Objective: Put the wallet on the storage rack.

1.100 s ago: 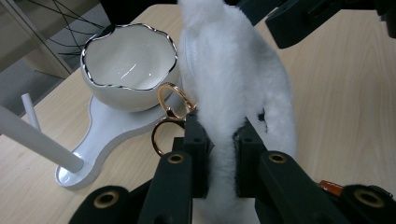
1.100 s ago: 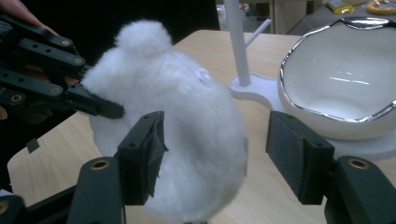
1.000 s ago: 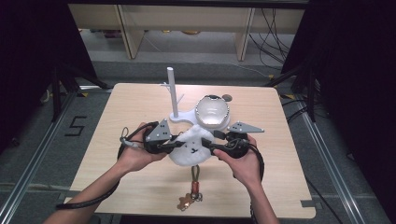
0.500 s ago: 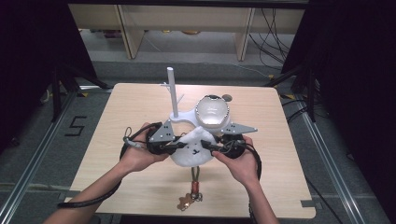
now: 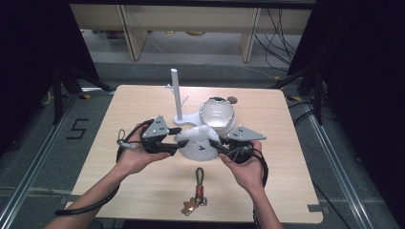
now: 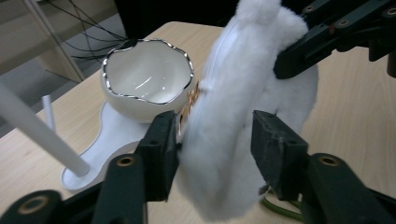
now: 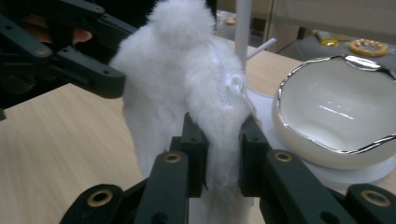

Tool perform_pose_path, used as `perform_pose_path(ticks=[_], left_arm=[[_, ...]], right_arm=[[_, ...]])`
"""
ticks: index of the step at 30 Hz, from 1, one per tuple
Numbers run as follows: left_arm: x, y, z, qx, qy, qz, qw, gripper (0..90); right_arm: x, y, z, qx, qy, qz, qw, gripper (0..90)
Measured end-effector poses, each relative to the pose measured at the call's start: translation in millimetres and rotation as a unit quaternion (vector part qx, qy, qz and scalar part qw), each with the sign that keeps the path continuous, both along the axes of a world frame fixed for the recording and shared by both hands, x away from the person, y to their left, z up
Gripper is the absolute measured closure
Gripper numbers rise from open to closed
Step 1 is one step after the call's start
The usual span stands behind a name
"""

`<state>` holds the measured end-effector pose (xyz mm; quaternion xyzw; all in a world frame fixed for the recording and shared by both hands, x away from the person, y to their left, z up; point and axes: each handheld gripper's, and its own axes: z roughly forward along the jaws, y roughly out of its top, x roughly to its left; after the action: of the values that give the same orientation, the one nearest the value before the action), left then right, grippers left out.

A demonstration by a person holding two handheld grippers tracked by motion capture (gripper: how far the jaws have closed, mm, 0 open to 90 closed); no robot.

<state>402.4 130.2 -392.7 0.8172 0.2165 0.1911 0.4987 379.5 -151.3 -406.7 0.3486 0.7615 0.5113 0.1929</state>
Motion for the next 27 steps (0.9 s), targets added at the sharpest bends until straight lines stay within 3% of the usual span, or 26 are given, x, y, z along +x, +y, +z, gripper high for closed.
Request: perform_pose_path(ticks=[4, 8, 9, 10, 11, 12, 13, 19, 21, 22, 23, 27], left_arm=[[-3.6, 15.4, -1.3, -0.003, 0.003, 0.026, 0.9997, 37.6], [-5.6, 31.2, -5.9, -0.005, 0.004, 0.036, 0.9993, 36.1], [-8.3, 34.6, -7.6, -0.008, 0.016, 0.047, 0.9987, 35.9], [-10.9, 42.7, -11.0, -0.006, 0.02, 0.055, 0.9983, 35.9], [-10.9, 42.7, -11.0, -0.006, 0.02, 0.055, 0.9983, 35.7], [-14.1, 53.2, -15.0, 0.0, 0.025, 0.065, 0.9976, 35.5], [-14.1, 53.2, -15.0, 0.0, 0.025, 0.065, 0.9976, 35.3], [-19.7, 86.5, -26.5, 0.007, 0.034, 0.1, 0.9944, 35.1], [-21.2, 96.6, -32.3, 0.007, 0.034, 0.11, 0.9933, 35.1], [-22.4, 99.5, -34.3, 0.009, 0.037, 0.113, 0.9929, 35.1], [-23.7, 102.5, -37.9, 0.005, 0.041, 0.115, 0.9925, 35.2], [-30.1, 114.6, -48.8, 0.0, 0.051, 0.136, 0.9894, 35.0]], right_arm=[[1.7, -5.0, 1.3, 0.008, -0.009, -0.011, 0.9999, 77.6], [3.5, -9.2, 3.2, 0.013, -0.018, -0.015, 0.9996, 77.6], [3.2, -10.6, 4.7, 0.018, -0.014, -0.024, 0.9995, 77.6], [5.9, -13.3, 5.7, 0.008, -0.03, -0.02, 0.9993, 77.6], [5.8, -12.8, 5.5, 0.022, -0.022, -0.019, 0.9993, 77.6], [6.1, -14.5, 6.7, 0.015, -0.026, -0.025, 0.9992, 77.6], [7.0, -15.8, 7.4, 0.015, -0.028, -0.026, 0.9992, 77.6], [8.2, -19.0, 10.6, 0.024, -0.023, -0.039, 0.9987, 77.6], [10.7, -21.0, 11.3, 0.028, -0.037, -0.038, 0.9982, 77.5], [11.3, -22.5, 12.7, 0.024, -0.036, -0.037, 0.9984, 77.6], [9.7, -21.7, 13.0, 0.036, -0.019, -0.042, 0.9983, 77.6], [11.9, -26.6, 15.2, 0.036, -0.027, -0.048, 0.9979, 77.6]])
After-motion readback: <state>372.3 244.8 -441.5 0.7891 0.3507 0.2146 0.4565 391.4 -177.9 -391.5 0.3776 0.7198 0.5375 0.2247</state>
